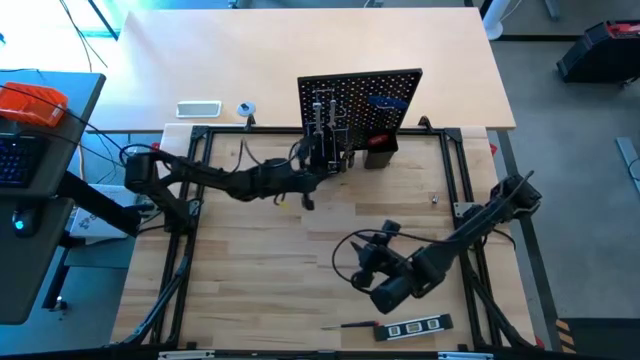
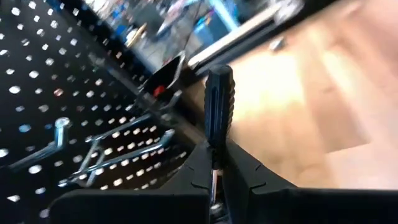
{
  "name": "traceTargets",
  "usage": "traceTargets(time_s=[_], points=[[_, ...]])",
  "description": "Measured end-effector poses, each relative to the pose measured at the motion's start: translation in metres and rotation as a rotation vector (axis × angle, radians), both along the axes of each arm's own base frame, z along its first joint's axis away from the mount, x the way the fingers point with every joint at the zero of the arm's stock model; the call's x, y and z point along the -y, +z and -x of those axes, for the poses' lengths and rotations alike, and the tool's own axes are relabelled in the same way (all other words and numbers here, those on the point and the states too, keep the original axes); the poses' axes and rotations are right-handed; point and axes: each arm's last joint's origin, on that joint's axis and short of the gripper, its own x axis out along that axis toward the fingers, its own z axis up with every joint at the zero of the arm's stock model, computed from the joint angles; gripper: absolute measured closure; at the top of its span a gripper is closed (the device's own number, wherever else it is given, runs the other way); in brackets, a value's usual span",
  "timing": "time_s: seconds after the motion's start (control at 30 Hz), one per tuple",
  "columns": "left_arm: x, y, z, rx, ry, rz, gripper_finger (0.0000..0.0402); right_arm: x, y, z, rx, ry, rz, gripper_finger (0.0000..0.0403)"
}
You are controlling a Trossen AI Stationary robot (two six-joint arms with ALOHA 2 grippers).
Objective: Hang tools onto peg board
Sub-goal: Put the nut driver into the left bin on the pegboard
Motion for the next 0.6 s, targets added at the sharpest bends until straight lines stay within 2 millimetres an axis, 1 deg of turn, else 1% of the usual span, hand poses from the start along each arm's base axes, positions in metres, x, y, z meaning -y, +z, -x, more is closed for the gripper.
traceTargets(time_s=[0.13, 0.3, 0.43, 0.6], points=[[-0.005, 0.008, -0.011, -0.073, 0.076, -0.067, 0.0396, -0.007, -0.002, 0.009, -0.005, 0.002, -0.011, 0.0302], [-0.008, 0.014, -0.015, -0.196, 0.146, -0.126, 0.0396, -0.012, -0.004, 0.018, -0.013, 0.001, -0.017, 0.0302], [-0.012, 0.014, -0.015, -0.263, 0.127, -0.105, 0.0396, -0.017, -0.004, 0.025, 0.012, -0.007, 0.000, 0.0302], [-0.013, 0.008, -0.019, -0.310, 0.133, -0.125, 0.0396, -0.022, -0.003, 0.030, 0.042, -0.006, 0.015, 0.0302]])
